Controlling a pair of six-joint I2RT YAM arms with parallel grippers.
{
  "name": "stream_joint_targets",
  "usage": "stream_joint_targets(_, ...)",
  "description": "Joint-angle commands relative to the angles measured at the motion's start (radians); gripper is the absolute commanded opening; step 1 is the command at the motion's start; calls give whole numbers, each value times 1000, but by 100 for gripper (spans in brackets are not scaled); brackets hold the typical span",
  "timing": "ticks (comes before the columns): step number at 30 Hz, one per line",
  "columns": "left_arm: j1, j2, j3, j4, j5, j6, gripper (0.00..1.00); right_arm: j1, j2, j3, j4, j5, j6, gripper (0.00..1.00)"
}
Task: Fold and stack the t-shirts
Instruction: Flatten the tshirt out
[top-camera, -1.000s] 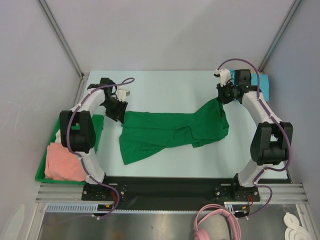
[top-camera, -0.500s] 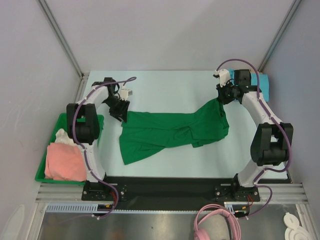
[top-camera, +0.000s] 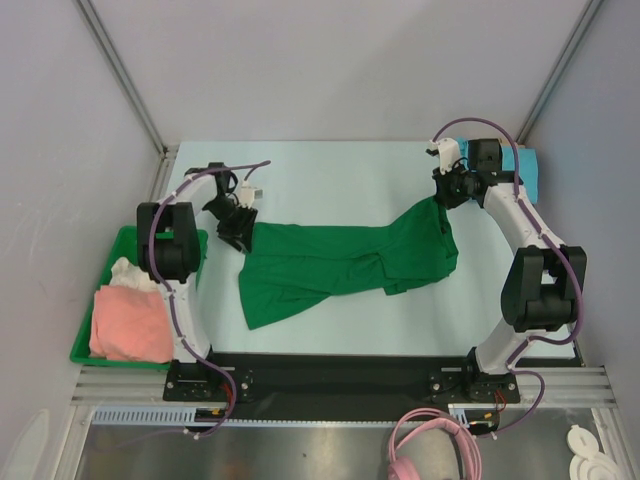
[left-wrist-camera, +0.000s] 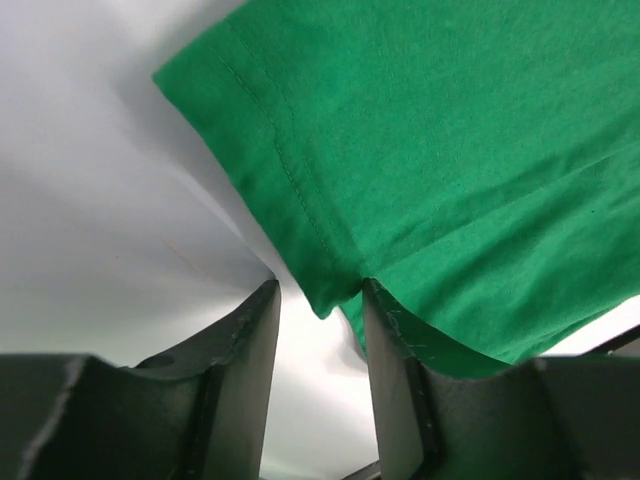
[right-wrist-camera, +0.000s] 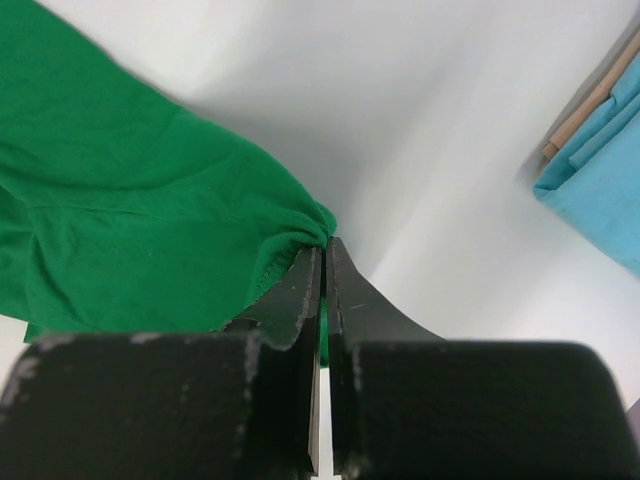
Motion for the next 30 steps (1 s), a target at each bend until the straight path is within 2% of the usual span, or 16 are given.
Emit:
stream_joint_targets(1,5,8,37,-23,14,17,43,5,-10,39,13,9,-12,0)
stream_joint_targets(4,5,15,37,-26,21,17,40,6,-7,37,19,11,-9,0)
stream_joint_targets(8,5,19,45,-30,35,21,31,5,1,37,20,15,-12,0)
stream_joint_targets(14,3,8,52,-58,67,40,8,5,9,39,23,26,-19,0)
stream_joint_targets(15,3,4,51,-61,67,43,0,5,9,41,23,26,-20,0)
stream_joint_targets(22,3,-73,63,-57,63,43,1,-3,13,41,37,38,-20,0)
stream_joint_targets(26,3,-152,101,-29,-3,41,0,-17,18,47,48,54,-17,0)
stream_joint_targets(30,3,-156,144,-23,-26,40,0,-48,42,50,59,51,-12,0)
